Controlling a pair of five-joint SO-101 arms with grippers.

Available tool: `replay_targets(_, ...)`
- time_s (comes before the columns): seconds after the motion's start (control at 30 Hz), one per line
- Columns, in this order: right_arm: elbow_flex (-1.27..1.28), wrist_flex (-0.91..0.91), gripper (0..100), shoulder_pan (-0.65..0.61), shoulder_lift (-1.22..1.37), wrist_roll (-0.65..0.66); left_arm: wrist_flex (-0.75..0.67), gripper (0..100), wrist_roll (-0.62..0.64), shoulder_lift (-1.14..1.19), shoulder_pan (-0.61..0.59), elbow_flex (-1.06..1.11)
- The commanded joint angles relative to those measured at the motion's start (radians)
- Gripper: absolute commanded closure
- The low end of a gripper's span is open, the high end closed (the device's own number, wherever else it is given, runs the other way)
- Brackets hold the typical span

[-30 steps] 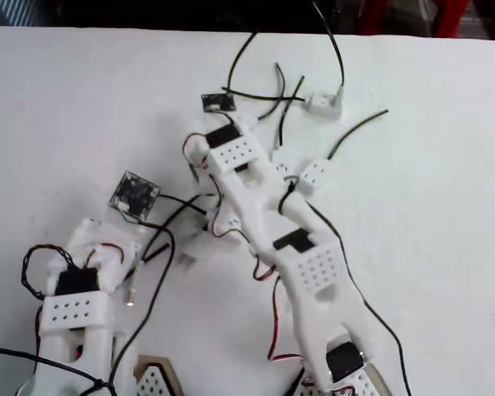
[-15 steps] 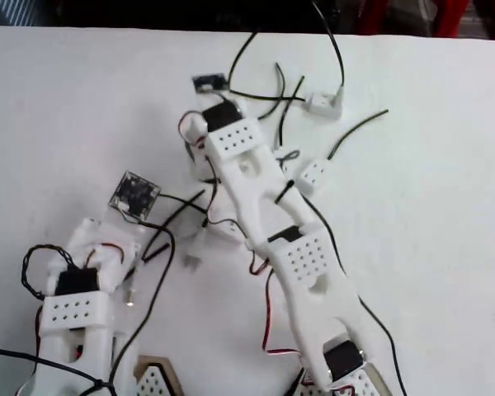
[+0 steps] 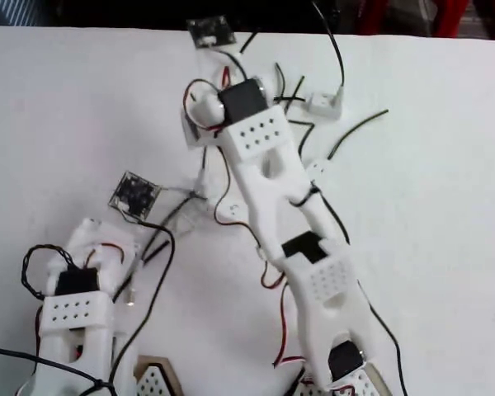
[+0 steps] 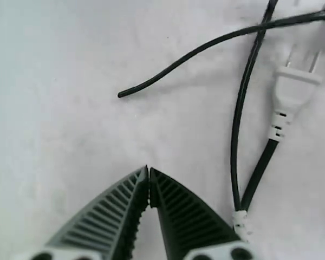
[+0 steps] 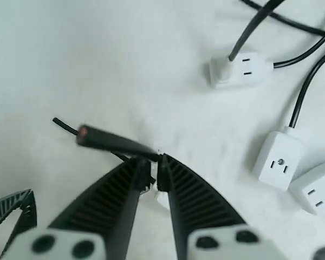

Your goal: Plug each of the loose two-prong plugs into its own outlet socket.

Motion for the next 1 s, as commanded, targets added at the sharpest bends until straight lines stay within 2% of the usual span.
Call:
replay_targets(0.0,-0.049,0.008,98.1,0.005,-0.134,0.011,-0.017,97,-0.008,-0.021,-0.007,-0.003)
replay_targets(0.17,-0.049,0.008,98.1,0.033,-0.202,0.012,-0.017,97,-0.009,-0.021,-0.007,-0.003)
replay_targets(0.3,0.000,0.010,98.1,0.094,-0.263,0.074,-0.017,97,-0.009,-0.021,-0.007,-0.003)
replay_targets(0.7,0.657,0.007,98.1,0.259,-0.728,0.261,-0.017,97,-0.009,-0.021,-0.007,-0.003)
replay_targets(0.97,1.005,0.007,98.1,0.438,-0.998,0.436,-0.017,97,-0.009,-0.021,-0.007,-0.003)
